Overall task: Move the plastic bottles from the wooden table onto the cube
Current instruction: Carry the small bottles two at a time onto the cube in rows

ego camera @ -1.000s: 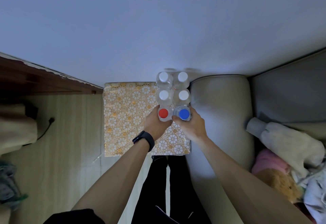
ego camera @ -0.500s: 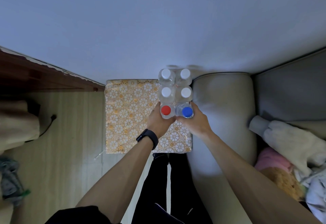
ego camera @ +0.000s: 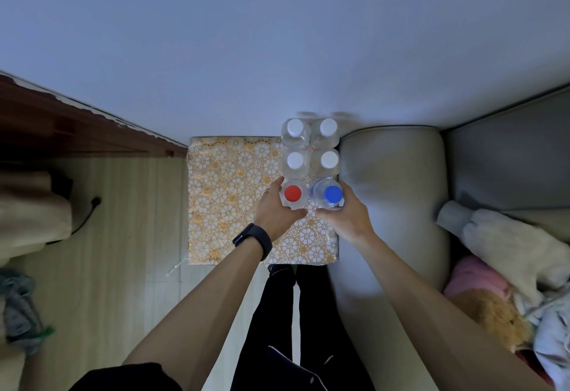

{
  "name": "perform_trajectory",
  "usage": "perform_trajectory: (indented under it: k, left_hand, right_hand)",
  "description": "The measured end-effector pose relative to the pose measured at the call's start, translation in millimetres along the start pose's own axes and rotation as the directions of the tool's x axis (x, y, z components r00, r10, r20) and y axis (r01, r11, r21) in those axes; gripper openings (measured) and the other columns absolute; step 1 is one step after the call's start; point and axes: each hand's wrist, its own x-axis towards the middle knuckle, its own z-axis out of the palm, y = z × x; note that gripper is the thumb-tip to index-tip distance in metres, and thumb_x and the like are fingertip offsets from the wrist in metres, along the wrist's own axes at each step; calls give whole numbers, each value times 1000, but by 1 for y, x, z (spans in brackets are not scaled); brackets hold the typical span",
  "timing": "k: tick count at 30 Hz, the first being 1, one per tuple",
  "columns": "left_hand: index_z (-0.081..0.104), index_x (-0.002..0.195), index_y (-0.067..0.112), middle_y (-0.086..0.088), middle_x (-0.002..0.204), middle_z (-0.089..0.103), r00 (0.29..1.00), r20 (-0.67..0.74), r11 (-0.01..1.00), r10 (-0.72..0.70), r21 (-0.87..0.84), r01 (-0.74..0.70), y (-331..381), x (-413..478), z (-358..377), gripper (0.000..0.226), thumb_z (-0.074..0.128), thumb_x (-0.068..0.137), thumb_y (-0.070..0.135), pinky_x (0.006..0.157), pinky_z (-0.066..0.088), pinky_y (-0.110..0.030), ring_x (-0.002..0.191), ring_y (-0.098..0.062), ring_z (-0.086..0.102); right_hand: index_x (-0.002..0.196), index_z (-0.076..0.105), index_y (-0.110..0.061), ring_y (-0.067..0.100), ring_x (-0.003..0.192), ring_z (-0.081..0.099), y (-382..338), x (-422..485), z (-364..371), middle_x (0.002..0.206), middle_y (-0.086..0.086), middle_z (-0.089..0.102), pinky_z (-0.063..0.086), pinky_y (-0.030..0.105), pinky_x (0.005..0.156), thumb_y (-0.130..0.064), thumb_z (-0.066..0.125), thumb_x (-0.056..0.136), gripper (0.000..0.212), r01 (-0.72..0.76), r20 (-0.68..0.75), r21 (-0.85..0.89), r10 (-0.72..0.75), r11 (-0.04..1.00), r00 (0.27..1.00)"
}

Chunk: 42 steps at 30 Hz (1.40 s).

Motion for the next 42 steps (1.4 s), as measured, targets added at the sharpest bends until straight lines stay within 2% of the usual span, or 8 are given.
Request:
perform_trajectory:
  k: [8, 12, 19, 23, 26, 30, 36, 42]
  left_hand:
    - [37, 150, 23, -3, 147, 46, 998, 14, 998, -54, 23, 53, -5, -46, -11, 75, 73, 85, 25, 96, 54, -41, 108, -17, 57]
    - [39, 148, 24, -2, 146, 48, 1000, -3, 999, -31, 18, 31, 3, -77, -32, 70, 71, 86, 27, 96, 54, -44, 113, -17, 57]
    - [37, 148, 32, -8, 141, 50, 995, -7, 981, 96, 168, -93, 21, -79, -53, 69, 69, 87, 28, 87, 55, -35, 112, -24, 60]
    - [36, 147, 33, -9, 140, 48, 989, 60, 935, 134, 322, -146, 23, -53, -42, 70, 69, 86, 28, 92, 53, -39, 114, -29, 59]
    - [35, 148, 36, -9, 137, 49, 986, 104, 911, 128, 381, -158, 16, -33, -27, 73, 72, 85, 31, 95, 52, -40, 113, -30, 60]
    - [36, 147, 39, -5, 140, 49, 981, 73, 883, 179, 427, -193, 5, -19, -12, 64, 68, 91, 34, 88, 55, -42, 111, -28, 61]
    - [39, 148, 35, -4, 141, 54, 972, 41, 871, 233, 436, -227, 1, -21, -8, 59, 64, 95, 32, 101, 47, -48, 118, -27, 60]
    - [45, 142, 37, -2, 130, 60, 974, 0, 911, 225, 354, -211, 10, -15, -5, 57, 69, 90, 33, 96, 51, -50, 110, -27, 63]
  right_hand:
    - [158, 24, -25, 16, 123, 60, 1, -49, 2, 156, -2, 42, 52, 31, 96, -33, 73, 88, 85, -72, 36, -64, 75, 995, 997]
    - [154, 29, -25, 15, 120, 59, -13, -82, -4, 147, -5, 49, 46, 23, 87, -35, 72, 89, 79, -53, 66, -83, 59, 995, 996]
    - [128, 44, -24, 22, 100, 59, -43, -71, 5, 109, -1, 56, 45, 34, 84, -52, 61, 89, 51, -161, -81, -75, 155, 984, 985]
    - [149, 35, -25, 29, 113, 62, -47, -51, 2, 123, 4, 63, 42, 32, 83, -45, 62, 94, 65, -68, -140, -180, 43, 981, 989]
    - [148, 41, -31, 30, 113, 63, -41, -34, 4, 122, 3, 68, 49, 36, 89, -47, 58, 96, 56, 0, -150, -275, -42, 961, 988]
    - [143, 47, -33, 28, 100, 66, -25, -21, 10, 114, 1, 72, 45, 32, 77, -50, 57, 96, 50, 80, -187, -323, -146, 943, 971]
    - [141, 49, -34, 29, 89, 67, -16, -20, 13, 106, 3, 72, 52, 37, 80, -47, 58, 96, 48, 74, -209, -244, -127, 967, 969]
    - [142, 49, -32, 28, 92, 67, -15, -17, 12, 105, 1, 70, 51, 36, 83, -44, 59, 96, 49, 84, -198, -244, -134, 966, 971]
